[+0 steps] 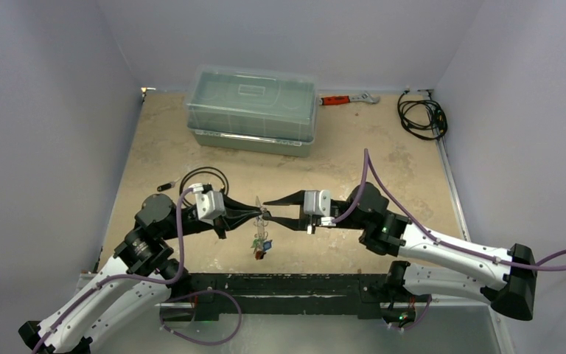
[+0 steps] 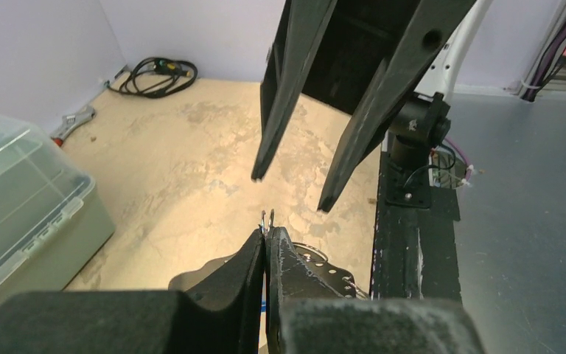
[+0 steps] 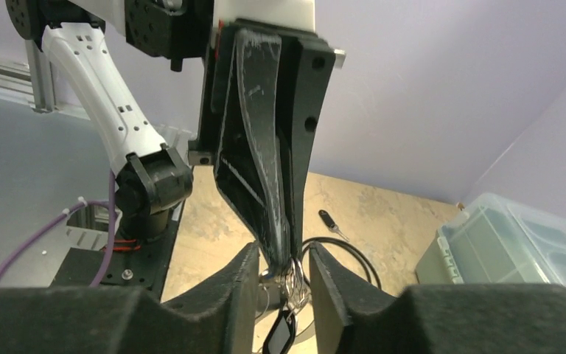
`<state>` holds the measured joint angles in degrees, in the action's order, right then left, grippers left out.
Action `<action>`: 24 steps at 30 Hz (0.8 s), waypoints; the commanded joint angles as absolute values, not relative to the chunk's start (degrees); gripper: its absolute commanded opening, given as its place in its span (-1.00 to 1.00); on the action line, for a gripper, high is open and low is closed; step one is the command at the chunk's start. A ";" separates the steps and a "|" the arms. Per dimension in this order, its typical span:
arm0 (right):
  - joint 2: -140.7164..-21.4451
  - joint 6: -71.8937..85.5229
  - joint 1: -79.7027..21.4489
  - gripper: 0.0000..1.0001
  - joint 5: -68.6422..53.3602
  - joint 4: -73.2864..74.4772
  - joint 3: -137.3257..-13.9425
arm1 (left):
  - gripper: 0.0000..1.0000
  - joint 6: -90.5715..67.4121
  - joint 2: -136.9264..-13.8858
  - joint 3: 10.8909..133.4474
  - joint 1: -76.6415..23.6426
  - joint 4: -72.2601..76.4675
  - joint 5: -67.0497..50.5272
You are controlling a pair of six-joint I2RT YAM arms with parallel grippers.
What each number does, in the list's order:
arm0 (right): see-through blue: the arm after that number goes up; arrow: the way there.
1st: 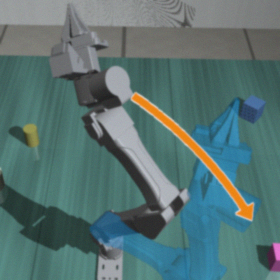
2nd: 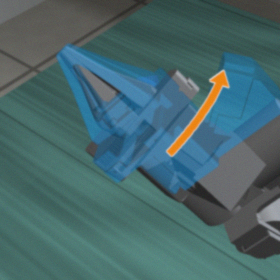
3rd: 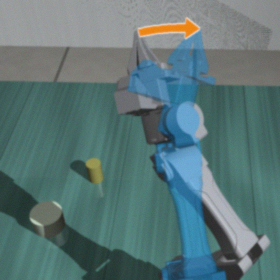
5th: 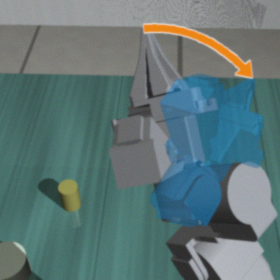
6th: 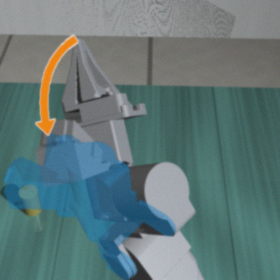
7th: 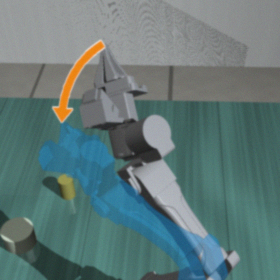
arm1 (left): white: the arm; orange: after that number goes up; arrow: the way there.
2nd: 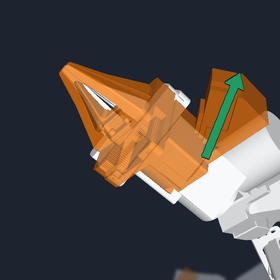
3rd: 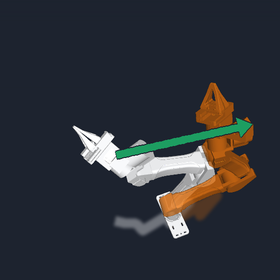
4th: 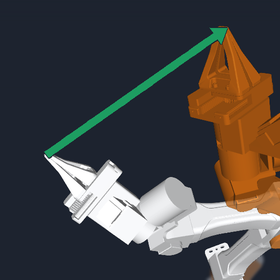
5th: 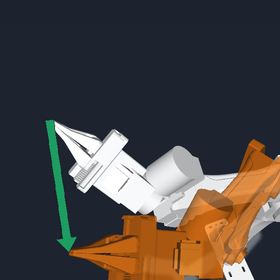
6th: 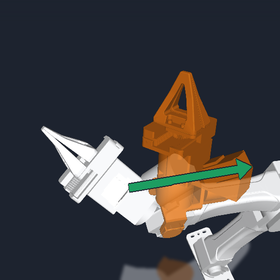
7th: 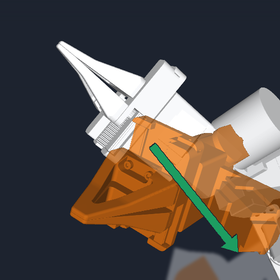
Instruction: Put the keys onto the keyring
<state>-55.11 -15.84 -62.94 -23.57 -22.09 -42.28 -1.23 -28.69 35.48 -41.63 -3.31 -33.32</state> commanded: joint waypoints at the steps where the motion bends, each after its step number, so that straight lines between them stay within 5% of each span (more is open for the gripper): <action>1: -54.23 -19.96 -63.19 -0.21 -20.93 -15.45 -47.04 | -1.00 -0.26 -28.12 38.45 -41.14 -3.40 -30.64; 9: -56.48 -25.32 -63.19 0.08 -18.40 4.29 -55.89 | -1.00 1.83 -28.60 38.67 -41.20 -4.16 -30.68; 24: -63.46 -27.95 -63.19 -0.13 -20.82 20.17 -67.38 | -1.00 1.76 -31.61 38.51 -41.20 -3.94 -33.35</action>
